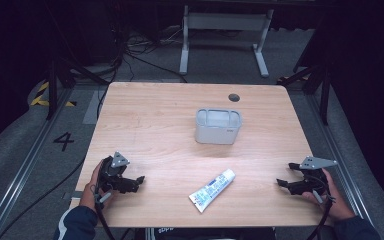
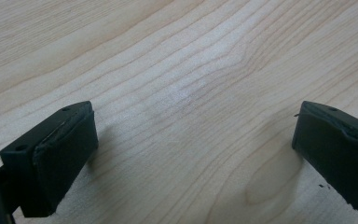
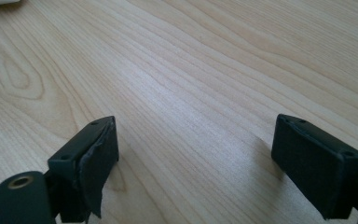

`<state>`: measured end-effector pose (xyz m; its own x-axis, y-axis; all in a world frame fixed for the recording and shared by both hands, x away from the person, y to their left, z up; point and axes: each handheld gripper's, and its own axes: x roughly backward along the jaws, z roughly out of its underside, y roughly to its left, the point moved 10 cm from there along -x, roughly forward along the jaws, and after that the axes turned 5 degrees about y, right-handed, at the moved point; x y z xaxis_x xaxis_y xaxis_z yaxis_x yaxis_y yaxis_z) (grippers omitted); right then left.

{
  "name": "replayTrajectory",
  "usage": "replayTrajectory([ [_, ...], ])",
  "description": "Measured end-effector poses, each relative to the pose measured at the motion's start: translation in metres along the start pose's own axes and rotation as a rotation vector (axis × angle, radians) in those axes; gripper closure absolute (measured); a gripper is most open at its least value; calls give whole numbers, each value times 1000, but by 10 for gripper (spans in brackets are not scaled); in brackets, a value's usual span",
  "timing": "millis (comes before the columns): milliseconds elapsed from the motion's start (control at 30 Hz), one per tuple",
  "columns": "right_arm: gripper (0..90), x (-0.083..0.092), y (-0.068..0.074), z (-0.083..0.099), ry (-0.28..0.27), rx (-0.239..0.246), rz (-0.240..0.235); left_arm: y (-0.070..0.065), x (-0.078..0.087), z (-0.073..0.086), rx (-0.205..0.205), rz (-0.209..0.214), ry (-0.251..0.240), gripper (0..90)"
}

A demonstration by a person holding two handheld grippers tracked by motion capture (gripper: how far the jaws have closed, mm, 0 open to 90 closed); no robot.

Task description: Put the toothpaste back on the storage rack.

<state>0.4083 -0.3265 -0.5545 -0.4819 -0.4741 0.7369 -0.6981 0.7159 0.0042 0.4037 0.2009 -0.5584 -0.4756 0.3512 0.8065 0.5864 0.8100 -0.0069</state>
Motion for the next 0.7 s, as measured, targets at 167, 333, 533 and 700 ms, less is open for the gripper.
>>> replayTrajectory([
  [167,150,0,0,0,0,-1,0,0,0,0,-5,-2,-3,5],
  [333,149,0,0,0,0,-3,1,0,1,2,3,1,2,4],
  [533,148,0,0,0,2,1,4,1,1,2,-8,10,-3,0],
  [700,148,2,-1,-1,42,40,11,0,1,1,-24,23,0,0],
])
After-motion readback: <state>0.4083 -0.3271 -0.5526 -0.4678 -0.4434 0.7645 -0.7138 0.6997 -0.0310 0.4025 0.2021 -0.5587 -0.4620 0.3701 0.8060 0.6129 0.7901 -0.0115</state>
